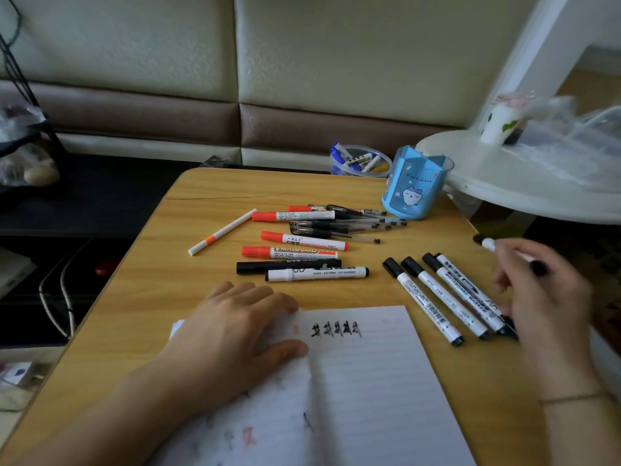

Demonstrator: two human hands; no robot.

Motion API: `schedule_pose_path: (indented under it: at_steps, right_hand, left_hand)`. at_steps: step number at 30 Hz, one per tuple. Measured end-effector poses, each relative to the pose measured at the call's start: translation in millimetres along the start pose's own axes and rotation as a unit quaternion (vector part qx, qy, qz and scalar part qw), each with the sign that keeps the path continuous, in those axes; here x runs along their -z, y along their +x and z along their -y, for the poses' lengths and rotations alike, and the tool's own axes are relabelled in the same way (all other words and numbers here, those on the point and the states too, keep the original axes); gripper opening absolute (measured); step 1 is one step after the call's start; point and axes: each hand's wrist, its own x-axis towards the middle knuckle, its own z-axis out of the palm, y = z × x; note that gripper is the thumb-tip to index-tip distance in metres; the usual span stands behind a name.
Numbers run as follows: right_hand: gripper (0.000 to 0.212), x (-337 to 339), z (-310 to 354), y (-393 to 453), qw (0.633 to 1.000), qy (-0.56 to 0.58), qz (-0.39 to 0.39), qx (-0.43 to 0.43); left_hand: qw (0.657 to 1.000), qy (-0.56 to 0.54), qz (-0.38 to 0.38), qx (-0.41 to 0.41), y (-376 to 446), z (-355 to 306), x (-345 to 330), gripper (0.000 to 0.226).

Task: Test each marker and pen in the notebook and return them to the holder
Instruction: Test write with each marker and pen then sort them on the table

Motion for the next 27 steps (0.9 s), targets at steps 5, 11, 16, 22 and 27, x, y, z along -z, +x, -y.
schedule_pose_path:
  at_steps: [5,11,16,22,27]
  right_hand:
    - [0.015,3,-18,6,0.973,-0.229,0.011,0.017]
    - [0.025,14,-24,15,0.966,-0.246,-0.078,-0.007]
    - [0.025,12,-44,23,0.937,-0.337,-0.049,-0.079]
    - [0.023,9,-45,23,0.918,-0.383,-0.002,-0.099]
    - [0.012,10,-47,22,0.921,-0.380,0.004,-0.089]
  left_hand:
    - [1.000,0.001,0.000,0.008,0,-1,0,0.046]
    - [1.000,0.006,-0.002,0.022,-1,-2,-1,0.041]
    - [0.999,-0.010,0.005,0.031,-2,-1,-1,0.041]
    - [0.999,-0.018,0.018,0.031,-2,0,-1,0.042]
    - [0.999,-0.017,0.014,0.035,-1,0,-4,0.040]
